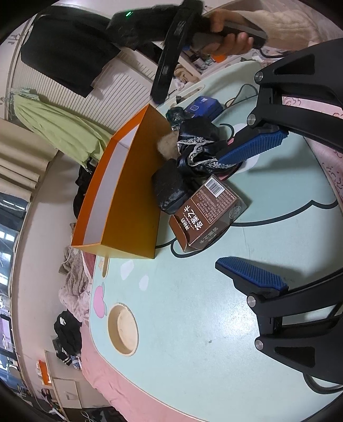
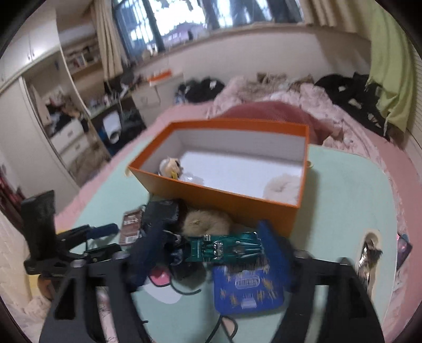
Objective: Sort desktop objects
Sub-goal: 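Carry the green toy car out and set it beside the blue tin, then reach into the orange box and grasp the white fluffy ball with the left gripper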
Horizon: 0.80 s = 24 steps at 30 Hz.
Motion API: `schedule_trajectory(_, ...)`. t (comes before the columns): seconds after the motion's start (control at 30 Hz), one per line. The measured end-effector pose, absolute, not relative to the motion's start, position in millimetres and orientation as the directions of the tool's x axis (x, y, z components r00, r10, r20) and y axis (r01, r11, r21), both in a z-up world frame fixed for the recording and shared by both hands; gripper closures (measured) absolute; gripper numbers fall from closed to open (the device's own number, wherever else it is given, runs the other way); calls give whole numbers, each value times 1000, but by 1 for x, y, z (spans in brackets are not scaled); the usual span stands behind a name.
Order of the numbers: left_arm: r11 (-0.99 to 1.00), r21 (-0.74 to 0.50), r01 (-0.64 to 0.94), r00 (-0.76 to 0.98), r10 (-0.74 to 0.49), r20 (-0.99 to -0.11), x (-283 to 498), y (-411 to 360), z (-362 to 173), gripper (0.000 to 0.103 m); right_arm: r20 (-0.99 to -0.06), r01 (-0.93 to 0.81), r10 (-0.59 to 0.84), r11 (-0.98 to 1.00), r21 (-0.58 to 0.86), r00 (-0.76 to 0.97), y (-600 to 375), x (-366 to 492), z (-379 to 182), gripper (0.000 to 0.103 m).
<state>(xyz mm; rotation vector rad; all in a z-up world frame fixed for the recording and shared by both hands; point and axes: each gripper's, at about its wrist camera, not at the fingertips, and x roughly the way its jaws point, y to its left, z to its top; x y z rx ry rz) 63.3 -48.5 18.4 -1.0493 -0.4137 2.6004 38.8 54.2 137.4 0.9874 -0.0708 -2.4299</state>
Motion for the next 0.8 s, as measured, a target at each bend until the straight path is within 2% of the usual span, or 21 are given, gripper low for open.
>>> schedule_trajectory(0.2,-917,-359,-176,-680,377,-629,62,-45,19,26,-662,378,-408,-904,199,-628,61,79,119,20)
schedule_trajectory(0.37,-915,-357,-187,-671,385,-634,60,-41,20,20,-728,302,-333,-936,179,-600,54,99,84,20)
schedule_trajectory(0.5,-915,-340,-217,-650,396,-649,57,-34,21,11,-738,291,-226,-956,42,-636,37,102,71,10)
schedule_trajectory(0.57,-917,-323,-233,-637,395,-662,56,-30,21,6,-747,289,-170,-957,-32,-643,28,99,64,0)
schedule_trajectory(0.7,-945,-269,-184,-633,323,-704,54,-25,27,6,-722,290,-186,-957,-21,-666,29,99,59,0)
schedule_trajectory(0.73,-942,-278,-186,-635,331,-698,52,-24,33,7,-724,290,-188,-957,-17,-664,30,98,58,0)
schedule_trajectory(0.8,-906,-328,-268,-653,421,-630,52,-21,58,7,-722,261,-171,-965,-15,-671,37,96,57,0)
